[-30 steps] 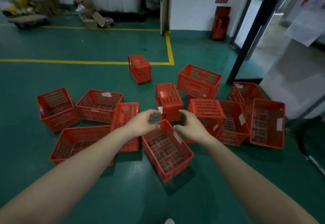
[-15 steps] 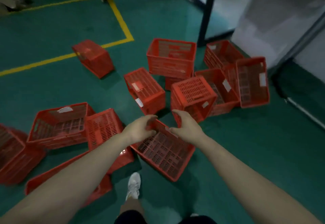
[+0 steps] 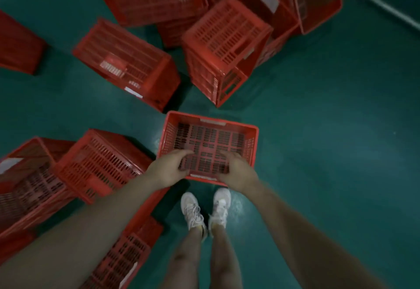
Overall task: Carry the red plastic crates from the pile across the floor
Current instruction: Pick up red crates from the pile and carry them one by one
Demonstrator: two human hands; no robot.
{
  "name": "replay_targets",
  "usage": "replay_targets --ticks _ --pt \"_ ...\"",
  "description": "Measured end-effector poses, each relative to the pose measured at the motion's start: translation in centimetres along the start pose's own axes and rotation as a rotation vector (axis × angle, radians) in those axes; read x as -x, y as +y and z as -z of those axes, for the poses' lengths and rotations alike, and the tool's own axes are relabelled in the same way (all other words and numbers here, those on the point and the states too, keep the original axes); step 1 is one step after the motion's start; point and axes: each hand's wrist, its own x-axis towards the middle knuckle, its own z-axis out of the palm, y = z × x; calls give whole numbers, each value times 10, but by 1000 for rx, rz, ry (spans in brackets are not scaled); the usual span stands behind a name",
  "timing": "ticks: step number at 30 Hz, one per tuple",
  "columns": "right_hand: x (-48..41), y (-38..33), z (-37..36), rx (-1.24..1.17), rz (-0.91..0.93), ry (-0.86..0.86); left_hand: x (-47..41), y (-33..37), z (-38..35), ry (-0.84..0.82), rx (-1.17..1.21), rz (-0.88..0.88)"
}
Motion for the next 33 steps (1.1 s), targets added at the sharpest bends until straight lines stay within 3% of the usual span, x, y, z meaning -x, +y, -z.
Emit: replay_targets --ticks 13,23,33 --pt "-163 145 -186 -27 -174 -138 -133 -140 -174 -252 -229 10" --pt "-211 158 -228 137 -146 -255 -199 -174 -240 -330 -408 -44" --pt "-219 167 -241 257 -71 -170 -206 -178 -255 -290 -469 -32"
